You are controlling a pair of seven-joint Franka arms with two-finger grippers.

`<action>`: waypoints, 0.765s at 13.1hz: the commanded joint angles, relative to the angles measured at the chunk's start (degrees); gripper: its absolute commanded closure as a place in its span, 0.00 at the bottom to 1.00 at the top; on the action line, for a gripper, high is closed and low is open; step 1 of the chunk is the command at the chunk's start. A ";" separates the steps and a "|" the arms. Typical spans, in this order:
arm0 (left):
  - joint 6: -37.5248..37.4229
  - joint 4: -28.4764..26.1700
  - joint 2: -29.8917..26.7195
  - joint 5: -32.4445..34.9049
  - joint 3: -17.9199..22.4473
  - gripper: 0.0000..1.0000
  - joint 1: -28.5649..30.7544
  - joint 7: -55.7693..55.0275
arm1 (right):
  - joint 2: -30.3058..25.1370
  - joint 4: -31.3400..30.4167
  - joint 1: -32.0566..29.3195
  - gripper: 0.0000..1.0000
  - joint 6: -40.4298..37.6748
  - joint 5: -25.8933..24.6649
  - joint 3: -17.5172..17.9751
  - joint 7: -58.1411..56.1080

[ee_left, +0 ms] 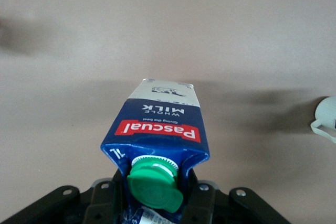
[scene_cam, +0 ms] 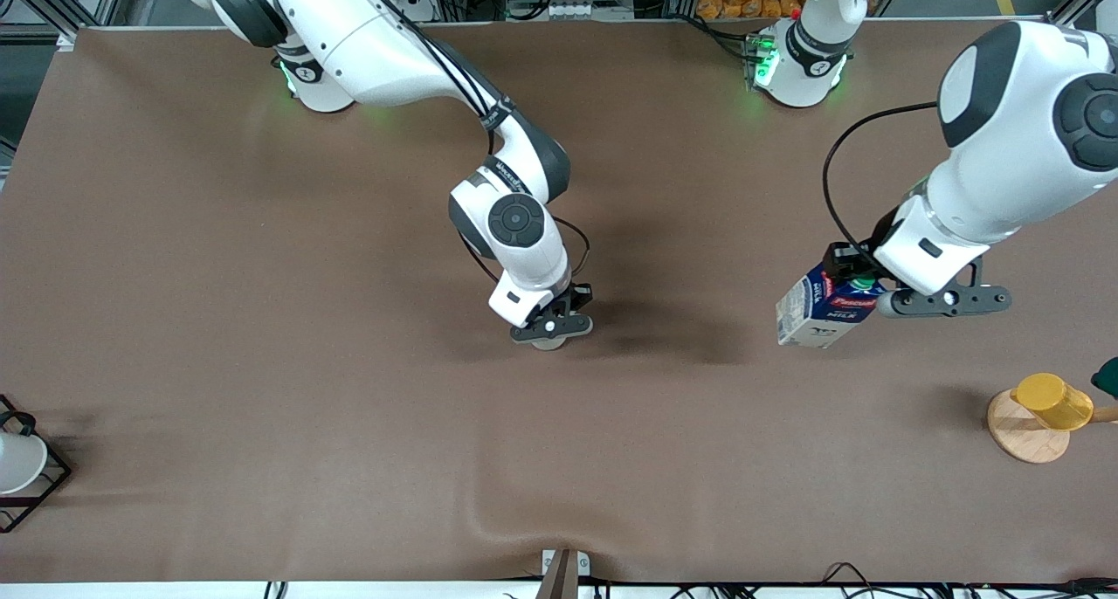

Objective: Place milk next to cup
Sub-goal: 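Set the mug down mid-table with the right gripper while the left carries the carton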

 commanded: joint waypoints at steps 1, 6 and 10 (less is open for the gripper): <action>-0.98 0.21 0.14 -1.34 -2.09 0.75 0.30 -1.78 | 1.40 2.25 0.66 0.35 0.66 -1.26 -0.53 0.97; -0.98 -0.49 0.67 -2.75 -7.36 0.74 -1.37 -12.40 | -0.44 2.17 0.75 0.00 0.57 -5.14 -0.53 1.41; -0.98 -0.31 1.55 -2.75 -8.25 0.74 -6.90 -22.51 | -6.58 1.81 -1.88 0.00 -5.11 -4.79 -0.53 1.14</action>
